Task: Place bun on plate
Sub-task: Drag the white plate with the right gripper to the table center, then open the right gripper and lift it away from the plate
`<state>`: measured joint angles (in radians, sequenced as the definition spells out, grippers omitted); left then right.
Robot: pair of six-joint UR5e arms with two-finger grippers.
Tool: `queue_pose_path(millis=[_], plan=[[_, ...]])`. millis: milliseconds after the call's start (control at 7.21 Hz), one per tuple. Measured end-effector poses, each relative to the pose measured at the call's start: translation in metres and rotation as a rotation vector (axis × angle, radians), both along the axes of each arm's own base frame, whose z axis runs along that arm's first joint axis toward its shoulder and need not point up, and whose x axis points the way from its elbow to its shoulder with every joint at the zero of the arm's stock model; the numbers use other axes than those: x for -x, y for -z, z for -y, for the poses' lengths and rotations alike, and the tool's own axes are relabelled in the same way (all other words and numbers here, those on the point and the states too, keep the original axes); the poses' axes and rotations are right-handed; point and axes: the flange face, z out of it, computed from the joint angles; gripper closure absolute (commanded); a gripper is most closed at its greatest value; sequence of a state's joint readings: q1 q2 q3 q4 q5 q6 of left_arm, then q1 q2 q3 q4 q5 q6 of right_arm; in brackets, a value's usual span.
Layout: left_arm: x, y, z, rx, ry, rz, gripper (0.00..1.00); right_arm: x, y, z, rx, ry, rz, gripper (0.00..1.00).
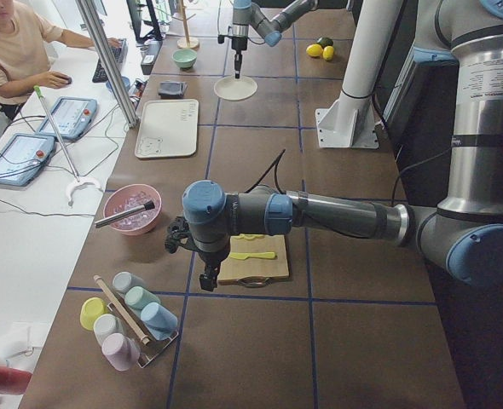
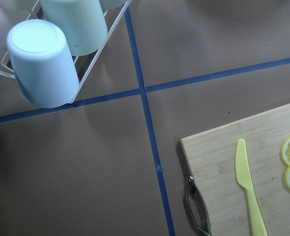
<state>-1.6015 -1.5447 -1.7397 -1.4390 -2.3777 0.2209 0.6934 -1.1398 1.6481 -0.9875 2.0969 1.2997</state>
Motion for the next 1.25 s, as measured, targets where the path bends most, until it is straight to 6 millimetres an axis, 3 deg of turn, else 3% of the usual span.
queue_pose_path(millis=[139,277,554,693,832,1248], plan=[[0.0,0.001,0.0,-0.003,0.0,0.0,0.0,0.039,0.014,-0.023,0.0,-0.016,-0.018,1.0],[0.0,0.002,0.0,-0.004,0.0,-0.001,0.0,0.065,0.019,-0.041,-0.003,-0.023,-0.036,1.0],[0.0,0.002,0.0,-0.003,0.0,-0.001,0.0,0.092,0.02,-0.066,-0.014,-0.035,-0.066,0.99],[0.0,0.002,0.0,-0.003,0.0,-0.001,0.0,0.099,0.019,-0.073,-0.016,-0.042,-0.074,0.68],[0.0,0.002,0.0,-0.004,0.0,-0.001,0.0,0.103,0.018,-0.076,-0.016,-0.043,-0.081,0.01],[0.0,0.001,0.0,-0.003,0.0,-0.001,0.0,0.092,0.016,-0.065,-0.004,-0.051,-0.101,0.0]])
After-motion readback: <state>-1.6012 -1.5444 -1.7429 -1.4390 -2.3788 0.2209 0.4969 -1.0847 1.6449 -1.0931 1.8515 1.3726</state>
